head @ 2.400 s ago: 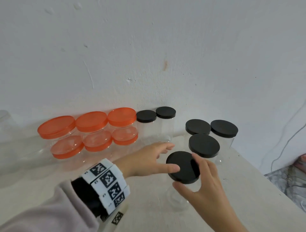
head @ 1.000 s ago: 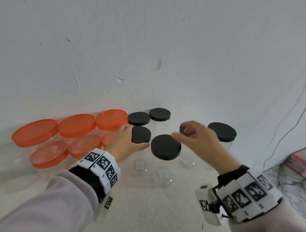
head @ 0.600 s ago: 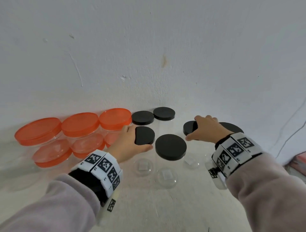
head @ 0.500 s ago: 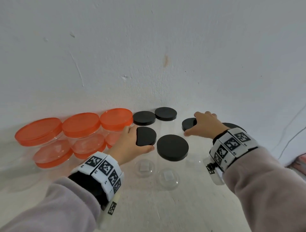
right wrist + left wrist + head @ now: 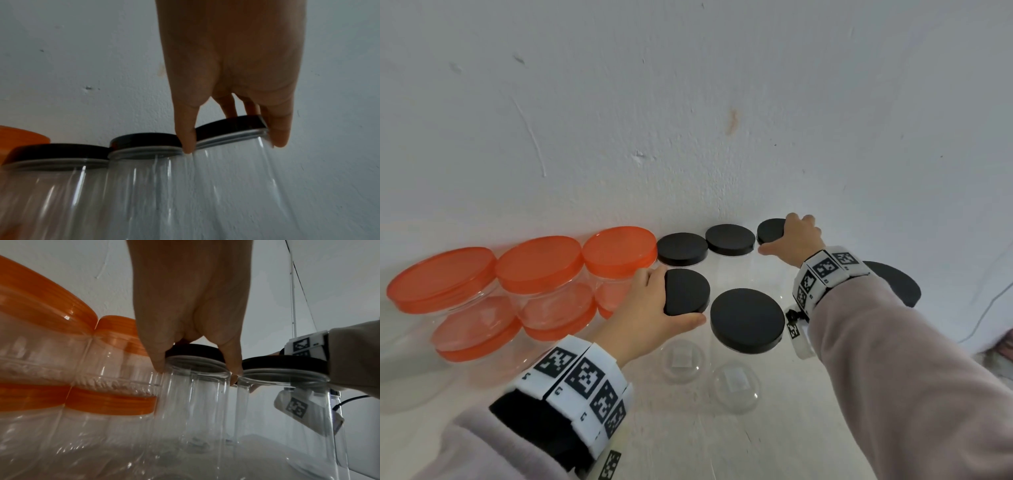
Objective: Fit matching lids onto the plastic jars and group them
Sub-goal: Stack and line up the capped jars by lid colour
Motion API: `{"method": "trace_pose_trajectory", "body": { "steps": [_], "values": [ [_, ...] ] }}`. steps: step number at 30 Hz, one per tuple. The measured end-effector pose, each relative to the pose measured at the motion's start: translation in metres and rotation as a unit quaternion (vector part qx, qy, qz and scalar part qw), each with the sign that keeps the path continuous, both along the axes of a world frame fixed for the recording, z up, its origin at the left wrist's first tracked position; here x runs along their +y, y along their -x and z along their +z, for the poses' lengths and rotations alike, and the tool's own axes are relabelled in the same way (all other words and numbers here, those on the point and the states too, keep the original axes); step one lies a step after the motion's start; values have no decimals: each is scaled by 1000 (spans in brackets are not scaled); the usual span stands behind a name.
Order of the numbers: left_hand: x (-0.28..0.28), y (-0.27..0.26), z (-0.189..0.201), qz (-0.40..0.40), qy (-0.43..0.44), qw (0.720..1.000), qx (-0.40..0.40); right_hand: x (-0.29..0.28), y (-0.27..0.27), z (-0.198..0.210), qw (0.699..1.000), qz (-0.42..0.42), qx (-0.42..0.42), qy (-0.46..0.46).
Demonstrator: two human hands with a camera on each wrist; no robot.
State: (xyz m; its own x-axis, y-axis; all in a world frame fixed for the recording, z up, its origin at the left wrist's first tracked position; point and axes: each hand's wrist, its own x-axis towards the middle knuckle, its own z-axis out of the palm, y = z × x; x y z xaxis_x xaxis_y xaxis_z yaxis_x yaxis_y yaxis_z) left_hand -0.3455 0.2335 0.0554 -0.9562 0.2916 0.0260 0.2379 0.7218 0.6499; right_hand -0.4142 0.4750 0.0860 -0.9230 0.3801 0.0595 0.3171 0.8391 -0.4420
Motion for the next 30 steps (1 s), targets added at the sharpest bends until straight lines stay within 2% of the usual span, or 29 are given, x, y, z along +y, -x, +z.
{"method": "trace_pose_trajectory", "body": {
  "steps": [11,17,24,26,30],
  "values": [
    [-1,2,-2,-3,18,1000,-1,0,16,2,999,20,1,38],
    [-1,1,-1,-4,25,1000,-1,-5,8,7,999,23,-16,15],
    [0,0,0,1,26,1000,-6,13,-29,34,995,49,89,-2],
    [0,0,0,3,25,1000,-9,29,-47,37,996,41,62,-40],
    [1,-1,-1,8,22,1000,-7,63,-85,26,995,-5,-55,-81]
  ]
}}
